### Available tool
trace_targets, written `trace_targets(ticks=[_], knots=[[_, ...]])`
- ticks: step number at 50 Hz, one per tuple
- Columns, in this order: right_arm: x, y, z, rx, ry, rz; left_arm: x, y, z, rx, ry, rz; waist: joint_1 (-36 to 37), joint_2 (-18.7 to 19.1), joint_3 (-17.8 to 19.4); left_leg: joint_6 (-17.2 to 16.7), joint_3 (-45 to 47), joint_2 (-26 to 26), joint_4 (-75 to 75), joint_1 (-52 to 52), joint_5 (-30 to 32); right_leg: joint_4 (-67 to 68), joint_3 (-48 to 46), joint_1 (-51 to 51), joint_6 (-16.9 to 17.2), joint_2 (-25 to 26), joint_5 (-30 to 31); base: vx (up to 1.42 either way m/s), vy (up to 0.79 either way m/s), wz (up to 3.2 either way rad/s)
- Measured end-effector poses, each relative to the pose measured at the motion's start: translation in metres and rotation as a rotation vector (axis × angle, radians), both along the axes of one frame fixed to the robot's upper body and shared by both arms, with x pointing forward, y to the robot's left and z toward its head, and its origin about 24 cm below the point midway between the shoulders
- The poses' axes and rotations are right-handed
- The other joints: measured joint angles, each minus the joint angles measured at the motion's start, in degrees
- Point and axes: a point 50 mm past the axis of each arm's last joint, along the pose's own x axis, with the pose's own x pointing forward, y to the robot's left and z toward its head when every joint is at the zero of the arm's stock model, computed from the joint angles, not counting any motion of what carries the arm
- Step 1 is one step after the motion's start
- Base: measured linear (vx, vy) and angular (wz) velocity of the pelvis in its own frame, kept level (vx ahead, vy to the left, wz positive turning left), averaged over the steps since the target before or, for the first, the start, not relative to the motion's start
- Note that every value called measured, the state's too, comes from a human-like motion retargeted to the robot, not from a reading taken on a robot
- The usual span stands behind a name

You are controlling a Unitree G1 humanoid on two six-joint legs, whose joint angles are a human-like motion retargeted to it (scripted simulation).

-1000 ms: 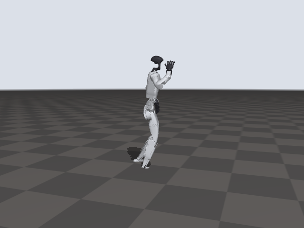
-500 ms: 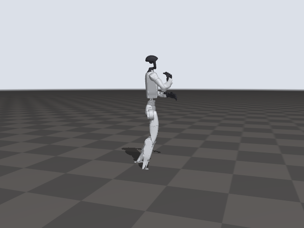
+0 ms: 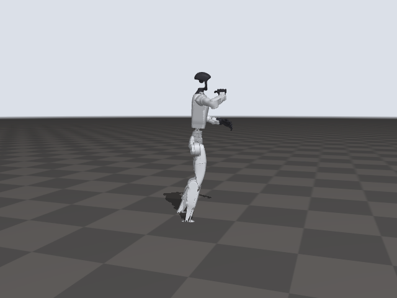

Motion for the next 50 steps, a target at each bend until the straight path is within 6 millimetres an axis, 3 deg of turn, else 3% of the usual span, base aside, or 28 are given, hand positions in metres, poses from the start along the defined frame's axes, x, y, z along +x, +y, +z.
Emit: trace_targets(ticks=[4,8,13,18,22,27,30,34,39,44,47,50], knots=[[0.017,-0.032,-0.013,0.078,0.166,-0.145,-0.005,0.017,0.000,-0.089,0.000,0.113,-4.1,1.5,0.9,-0.4,-1.4,0.0,-1.0,1.6,0.3,7.6,-1.5,-1.9,-0.9,-0.4,-4.6,0.08,-0.04,0.34],[0.023,-0.057,-0.029,0.234,0.326,-0.196,-0.012,0.023,-0.004,-0.166,0.033,0.153,-6.3,0.3,1.7,-0.8,-1.9,0.1,-1.5,3.4,0.6,14.6,-2.5,-3.3,-1.6,-1.1,-9.3,0.06,-0.11,0.21],[0.019,-0.087,-0.051,0.465,0.437,-0.261,-0.022,0.021,-0.017,-0.204,0.132,0.121,-5.5,-3.1,2.2,-1.0,-1.5,-0.1,-1.3,5.2,1.0,20.5,-3.1,-4.2,-2.3,-2.0,-13.9,0.04,-0.15,0.09],[0.003,-0.106,-0.055,0.689,0.361,-0.321,-0.037,0.017,-0.038,-0.197,0.262,0.090,-3.5,-5.3,2.3,-1.2,-0.4,0.0,-0.2,6.2,1.3,23.4,-3.0,-4.2,-2.5,-2.4,-16.5,0.04,-0.14,-0.03],[-0.021,-0.107,-0.036,0.848,0.164,-0.238,-0.052,0.018,-0.053,-0.192,0.346,0.093,-2.3,-6.1,2.0,-1.4,1.2,0.6,1.6,6.1,1.3,24.0,-2.6,-4.2,-2.3,-2.1,-17.1,0.03,-0.10,-0.13],[-0.053,-0.090,-0.009,0.951,-0.060,0.016,-0.061,0.016,-0.064,-0.192,0.397,0.122,-1.0,-6.8,1.5,-1.8,3.4,1.7,4.0,4.9,1.5,23.0,-2.2,-4.3,-2.3,-1.4,-16.3,0.00,-0.04,-0.09],[-0.060,-0.078,-0.004,0.955,-0.077,0.135,-0.061,0.009,-0.070,-0.176,0.415,0.110,-0.5,-7.3,1.5,-1.9,4.3,2.4,4.9,3.9,1.5,21.6,-2.2,-4.3,-2.3,-0.9,-15.4,0.00,0.00,0.00],[-0.047,-0.060,-0.010,0.875,0.058,0.158,-0.061,-0.003,-0.083,-0.133,0.464,0.062,0.1,-7.8,1.7,-1.7,4.9,3.0,5.1,2.6,1.5,18.9,-2.6,-4.1,-2.0,-0.4,-13.9,0.00,0.00,0.00],[-0.016,-0.043,-0.038,0.700,0.305,0.041,-0.066,-0.017,-0.100,-0.105,0.543,0.009,1.8,-7.6,1.6,-1.1,4.7,3.1,4.6,1.1,1.7,14.7,-3.9,-3.3,-1.5,-0.2,-11.5,-0.01,0.05,0.13],[0.014,-0.037,-0.081,0.532,0.513,-0.137,-0.073,-0.027,-0.104,-0.142,0.574,-0.027,4.4,-6.8,0.9,-0.5,3.8,2.8,4.4,-0.4,2.4,10.2,-5.6,-2.0,-1.4,-0.2,-9.0,0.00,0.06,0.20],[0.031,-0.037,-0.119,0.407,0.664,-0.265,-0.072,-0.032,-0.098,-0.158,0.558,-0.065,6.0,-6.5,0.4,-0.2,3.1,2.5,4.5,-1.2,2.7,7.5,-6.9,-0.9,-1.4,-0.3,-7.5,-0.01,0.07,0.23],[0.043,-0.039,-0.173,0.225,0.865,-0.401,-0.067,-0.037,-0.088,-0.137,0.513,-0.124,7.5,-6.4,-0.2,0.0,2.3,2.1,4.9,-2.0,2.7,4.8,-8.3,0.4,-1.6,-0.3,-6.1,-0.02,0.07,0.26]])
